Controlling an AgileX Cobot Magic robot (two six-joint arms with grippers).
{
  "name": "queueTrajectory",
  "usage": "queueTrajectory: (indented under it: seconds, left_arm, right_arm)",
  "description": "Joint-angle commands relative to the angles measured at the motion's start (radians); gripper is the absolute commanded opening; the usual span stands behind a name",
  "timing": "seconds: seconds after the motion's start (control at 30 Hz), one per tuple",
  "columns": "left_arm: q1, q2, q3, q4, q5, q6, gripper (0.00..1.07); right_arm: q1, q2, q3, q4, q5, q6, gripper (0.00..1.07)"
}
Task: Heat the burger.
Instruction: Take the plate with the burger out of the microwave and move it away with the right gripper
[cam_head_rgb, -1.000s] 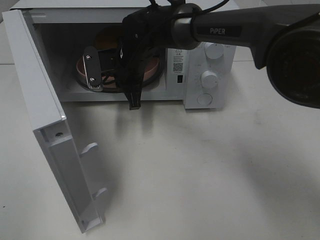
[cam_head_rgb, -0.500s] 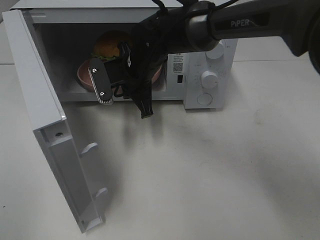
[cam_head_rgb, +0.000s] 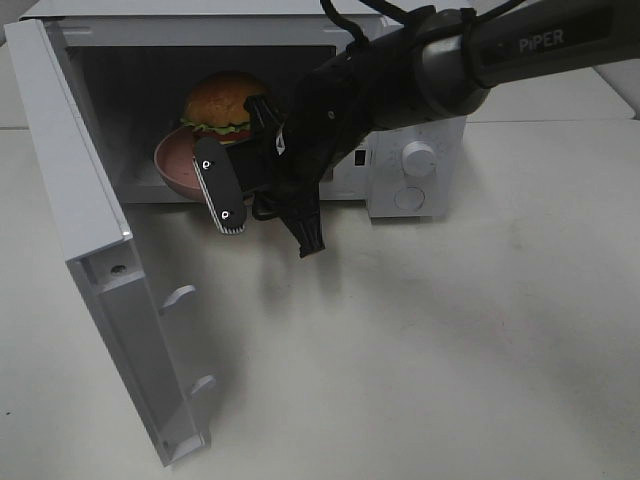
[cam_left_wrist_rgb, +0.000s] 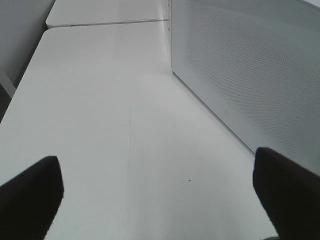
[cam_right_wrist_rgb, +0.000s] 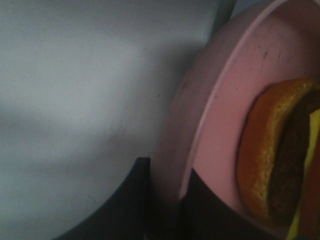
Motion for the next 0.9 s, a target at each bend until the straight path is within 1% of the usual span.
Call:
queueTrajectory:
  seconds: [0.03, 0.07, 0.13, 0.23, 0.3, 0.33, 0.37, 0.4, 0.47, 0.8, 0.83, 0.87, 0.9]
  left_arm:
    - [0.004, -0.02, 0.003, -0.008, -0.013, -0.002, 0.98]
    - [0.004, -0.02, 0.003, -0.008, -0.013, -0.002, 0.98]
    - [0.004, -0.02, 0.003, -0.008, -0.013, -0.002, 0.98]
    - [0.004, -0.02, 0.003, -0.008, -0.013, -0.002, 0.98]
    - [0.004, -0.02, 0.003, -0.008, -0.013, -0.002, 0.98]
    - [0.004, -0.02, 0.003, -0.008, -0.013, -0.002, 0.98]
    - [0.004, -0.02, 0.003, -0.008, -0.013, -0.002, 0.98]
    - [0.004, -0.02, 0.003, -0.008, -0.013, -0.002, 0.98]
    - [0.004, -0.02, 0.003, -0.008, -0.013, -0.002, 0.98]
    - [0.004, -0.02, 0.003, -0.008, -0.013, -0.002, 0.98]
    - [0.004, -0.02, 0.003, -0.008, -0.013, -0.002, 0.98]
    - [0.004, -0.02, 0.003, -0.008, -0.013, -0.002, 0.98]
    - [0.004, -0.02, 0.003, -0.008, -0.013, -0.002, 0.98]
  right_arm:
    - [-0.007, -0.072, 0.069, 0.007, -0.137, -0.038, 0.0]
    - [-0.007, -0.072, 0.069, 0.007, -0.137, -0.038, 0.0]
    - [-0.011, -0.108, 0.125, 0.025, -0.165, -0.066, 0.0]
    - [-0.011, -0.128, 0.153, 0.032, -0.166, -0.089, 0.01]
    - [-0.011, -0.162, 0.2, 0.032, -0.187, -0.104, 0.01]
    - [-0.011, -0.162, 0.2, 0.032, -0.187, -0.104, 0.01]
    - [-0.011, -0.183, 0.231, 0.037, -0.208, -0.104, 0.01]
    - [-0.011, -0.183, 0.231, 0.037, -0.208, -0.104, 0.01]
    - [-0.011, -0.211, 0.267, 0.06, -0.221, -0.104, 0.01]
    - [-0.011, -0.288, 0.368, 0.067, -0.239, -0.104, 0.01]
    - [-0.011, -0.307, 0.396, 0.074, -0.24, -0.104, 0.01]
    - [-0.011, -0.307, 0.396, 0.074, -0.24, -0.104, 0.01]
    - [-0.011, -0.328, 0.426, 0.084, -0.248, -0.104, 0.01]
